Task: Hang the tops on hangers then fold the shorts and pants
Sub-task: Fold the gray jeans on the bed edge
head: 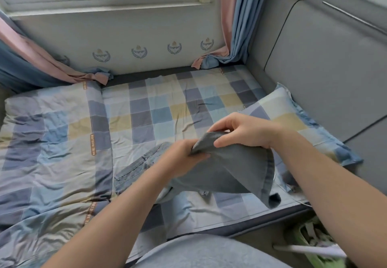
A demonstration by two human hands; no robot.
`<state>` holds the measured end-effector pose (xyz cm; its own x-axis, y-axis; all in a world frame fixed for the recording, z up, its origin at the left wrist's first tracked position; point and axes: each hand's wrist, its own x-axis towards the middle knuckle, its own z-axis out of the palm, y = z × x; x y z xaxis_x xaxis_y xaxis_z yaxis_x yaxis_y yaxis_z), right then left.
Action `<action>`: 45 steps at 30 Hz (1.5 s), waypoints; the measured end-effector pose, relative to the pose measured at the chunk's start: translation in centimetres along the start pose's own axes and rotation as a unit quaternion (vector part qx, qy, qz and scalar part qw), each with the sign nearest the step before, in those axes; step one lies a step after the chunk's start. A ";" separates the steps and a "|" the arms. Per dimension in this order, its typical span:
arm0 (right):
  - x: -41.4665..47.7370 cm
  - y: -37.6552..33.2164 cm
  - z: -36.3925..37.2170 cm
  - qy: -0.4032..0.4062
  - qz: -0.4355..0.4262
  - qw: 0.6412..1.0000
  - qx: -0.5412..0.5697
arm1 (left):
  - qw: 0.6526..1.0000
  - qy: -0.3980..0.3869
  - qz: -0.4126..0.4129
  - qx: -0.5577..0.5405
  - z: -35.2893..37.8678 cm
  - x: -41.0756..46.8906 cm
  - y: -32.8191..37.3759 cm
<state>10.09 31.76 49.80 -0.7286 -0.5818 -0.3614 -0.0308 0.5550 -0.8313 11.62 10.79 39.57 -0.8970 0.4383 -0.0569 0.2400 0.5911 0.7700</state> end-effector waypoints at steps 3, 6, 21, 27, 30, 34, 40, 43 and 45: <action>-1.0 1.0 -1.4 0.043 0.033 0.998 -0.031 | 0.997 0.067 -0.012 -0.032 0.3 0.1 -0.2; -1.7 3.1 -1.6 0.045 0.078 0.995 -0.044 | 0.987 0.140 -0.036 -0.068 -0.9 0.3 -0.4; 1.0 1.5 0.7 0.113 -0.025 0.965 0.234 | 0.835 0.151 -0.343 -0.403 -5.6 -0.7 1.4; 2.7 1.1 3.6 0.168 -0.003 0.932 0.322 | 0.680 0.224 -0.339 -0.610 -9.6 -0.5 4.9; 3.6 1.2 5.7 0.169 -0.040 0.933 0.314 | 0.647 0.247 -0.295 -0.658 -11.2 0.0 6.9; 4.5 1.3 8.6 0.128 -0.005 0.938 0.321 | 0.618 0.231 -0.255 -0.707 -12.0 0.2 9.4; 5.2 1.1 10.6 0.113 0.002 0.946 0.304 | 0.626 0.204 -0.223 -0.719 -12.1 0.2 10.8; 5.1 0.9 9.9 0.189 0.028 0.950 0.249 | 0.624 0.214 -0.208 -0.722 -13.0 0.3 10.0; 4.7 0.9 9.4 0.213 0.036 0.951 0.219 | 0.627 0.228 -0.189 -0.721 -13.1 0.7 9.1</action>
<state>13.06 23.92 43.38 -0.9320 -0.2058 -0.2984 0.2505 0.2291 -0.9406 8.32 7.60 54.87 -0.8802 0.0176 -0.4743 -0.3114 -0.7756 0.5491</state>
